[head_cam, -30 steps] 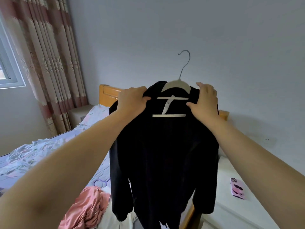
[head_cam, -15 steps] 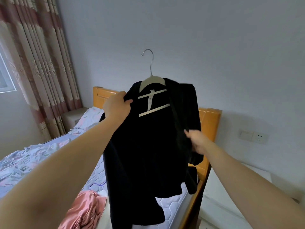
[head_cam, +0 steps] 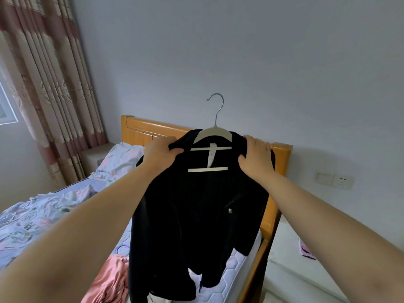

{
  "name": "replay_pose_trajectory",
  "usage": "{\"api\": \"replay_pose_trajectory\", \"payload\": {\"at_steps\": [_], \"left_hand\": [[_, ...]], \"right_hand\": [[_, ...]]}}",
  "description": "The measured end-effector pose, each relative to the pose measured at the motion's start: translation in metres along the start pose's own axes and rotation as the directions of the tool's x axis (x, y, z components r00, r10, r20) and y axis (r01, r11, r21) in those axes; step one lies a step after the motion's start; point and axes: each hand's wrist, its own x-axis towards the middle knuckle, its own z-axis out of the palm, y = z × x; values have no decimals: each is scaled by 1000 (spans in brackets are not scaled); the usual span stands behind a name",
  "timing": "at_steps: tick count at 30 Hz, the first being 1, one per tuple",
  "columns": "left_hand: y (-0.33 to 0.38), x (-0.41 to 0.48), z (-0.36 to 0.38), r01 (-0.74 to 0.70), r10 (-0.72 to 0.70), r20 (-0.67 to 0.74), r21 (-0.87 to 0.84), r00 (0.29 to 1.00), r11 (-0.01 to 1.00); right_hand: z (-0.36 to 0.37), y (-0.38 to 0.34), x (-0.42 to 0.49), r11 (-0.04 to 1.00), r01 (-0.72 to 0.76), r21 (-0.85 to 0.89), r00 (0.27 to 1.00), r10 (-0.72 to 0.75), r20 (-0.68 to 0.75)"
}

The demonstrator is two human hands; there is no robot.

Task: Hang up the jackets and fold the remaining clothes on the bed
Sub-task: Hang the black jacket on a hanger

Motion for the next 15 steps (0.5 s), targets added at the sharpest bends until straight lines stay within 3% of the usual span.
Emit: {"api": "replay_pose_trajectory", "payload": {"at_steps": [6,15], "left_hand": [[10,8,20,-53,53,4,36,999,998],[58,16,63,-176,166,98,106,981,979]], "right_hand": [[-20,20,-1,952,-133,275,979,82,189],[-64,54,-25,962,-224,154,974,217,58]]}}
